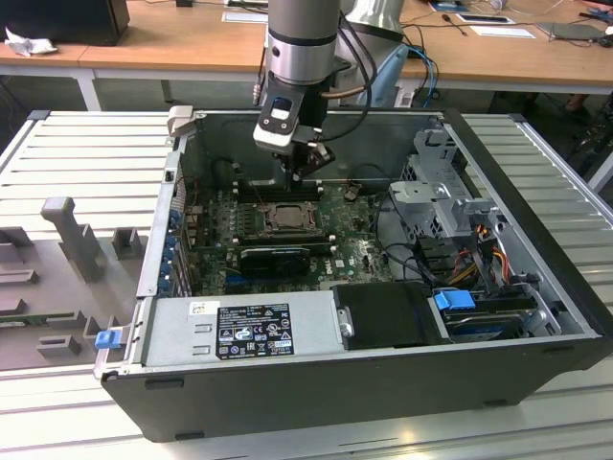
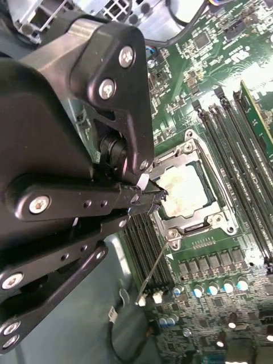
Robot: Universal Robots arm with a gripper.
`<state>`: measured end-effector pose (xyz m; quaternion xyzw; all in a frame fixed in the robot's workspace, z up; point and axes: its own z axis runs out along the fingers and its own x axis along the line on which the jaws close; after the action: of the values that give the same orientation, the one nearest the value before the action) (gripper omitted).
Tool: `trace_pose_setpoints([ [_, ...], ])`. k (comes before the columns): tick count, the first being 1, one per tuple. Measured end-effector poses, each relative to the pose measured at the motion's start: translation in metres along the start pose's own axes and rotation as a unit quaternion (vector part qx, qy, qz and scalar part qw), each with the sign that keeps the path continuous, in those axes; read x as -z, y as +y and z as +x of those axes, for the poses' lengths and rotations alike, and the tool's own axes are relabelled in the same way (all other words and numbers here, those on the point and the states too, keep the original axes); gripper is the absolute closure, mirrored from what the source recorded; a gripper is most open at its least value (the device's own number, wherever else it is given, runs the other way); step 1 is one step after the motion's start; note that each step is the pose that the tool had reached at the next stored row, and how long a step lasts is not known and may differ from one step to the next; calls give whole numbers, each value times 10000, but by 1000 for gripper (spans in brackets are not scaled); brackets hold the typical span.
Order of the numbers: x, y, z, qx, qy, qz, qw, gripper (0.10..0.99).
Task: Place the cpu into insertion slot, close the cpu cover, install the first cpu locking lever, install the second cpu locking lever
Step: 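Install the first cpu locking lever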
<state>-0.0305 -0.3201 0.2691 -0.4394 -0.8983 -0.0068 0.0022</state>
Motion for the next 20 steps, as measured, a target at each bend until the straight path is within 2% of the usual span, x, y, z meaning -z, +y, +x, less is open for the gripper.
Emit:
trace_pose_setpoints([
  [2, 0, 0, 0, 165, 2, 2, 9999, 980],
  [8, 0, 0, 0, 438, 5, 4, 9990, 980],
  [13, 0, 0, 0, 742, 8, 7, 9972, 980],
  [20, 0, 0, 0, 994, 10, 10, 9950, 980],
])
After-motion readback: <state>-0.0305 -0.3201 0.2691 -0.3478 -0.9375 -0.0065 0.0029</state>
